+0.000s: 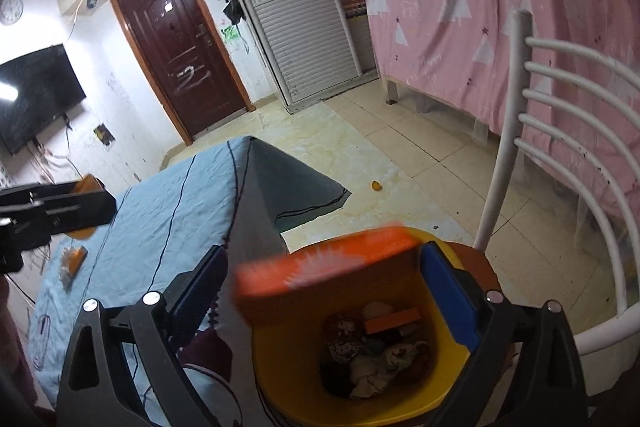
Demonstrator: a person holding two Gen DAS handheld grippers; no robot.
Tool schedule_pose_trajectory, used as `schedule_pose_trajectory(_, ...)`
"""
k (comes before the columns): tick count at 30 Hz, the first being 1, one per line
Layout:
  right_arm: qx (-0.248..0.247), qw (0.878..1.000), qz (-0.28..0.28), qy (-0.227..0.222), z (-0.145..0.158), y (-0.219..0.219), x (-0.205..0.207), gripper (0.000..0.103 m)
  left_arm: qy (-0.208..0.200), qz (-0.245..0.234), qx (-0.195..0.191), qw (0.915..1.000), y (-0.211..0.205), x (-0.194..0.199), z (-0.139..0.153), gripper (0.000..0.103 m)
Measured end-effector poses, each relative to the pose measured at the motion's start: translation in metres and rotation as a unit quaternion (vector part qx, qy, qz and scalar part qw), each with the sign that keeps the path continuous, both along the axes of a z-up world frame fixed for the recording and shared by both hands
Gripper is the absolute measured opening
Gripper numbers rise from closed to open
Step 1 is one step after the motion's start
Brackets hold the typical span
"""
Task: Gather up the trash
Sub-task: 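Carry the orange cup and crown-printed box to the yellow bin with both tools, then open both tools over the yellow bin to drop the cup and box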
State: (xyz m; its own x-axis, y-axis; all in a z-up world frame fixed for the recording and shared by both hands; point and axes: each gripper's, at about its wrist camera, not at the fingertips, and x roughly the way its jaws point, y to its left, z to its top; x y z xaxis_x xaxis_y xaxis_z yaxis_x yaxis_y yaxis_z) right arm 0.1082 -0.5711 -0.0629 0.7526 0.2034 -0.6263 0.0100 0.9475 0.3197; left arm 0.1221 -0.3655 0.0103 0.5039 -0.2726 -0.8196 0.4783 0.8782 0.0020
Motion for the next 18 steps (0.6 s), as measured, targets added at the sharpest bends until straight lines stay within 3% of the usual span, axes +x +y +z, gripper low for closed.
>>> schedule_pose_trajectory(9, 0.025, 0.998, -0.052, -0.009, -0.002, -0.043, -0.012, 0.092, 0.049, -0.046, -0.035, 0.9971, -0.044, 0.006, -0.013, 0.04)
schedule_pose_trajectory(11, 0.028, 0.997, -0.065, -0.009, -0.004, -0.052, -0.016, 0.092, 0.062, -0.052, -0.043, 0.9958, -0.051, 0.008, -0.015, 0.058)
schedule_pose_trajectory(12, 0.03, 0.997, -0.071, -0.009, -0.005, -0.056, -0.019, 0.092, 0.064, -0.055, -0.045, 0.9954, -0.053, 0.008, -0.016, 0.062)
schedule_pose_trajectory(18, 0.037, 0.996, -0.081, -0.009, -0.003, -0.064, -0.022, 0.092, 0.056, -0.057, -0.038, 0.996, -0.055, 0.006, -0.014, 0.064)
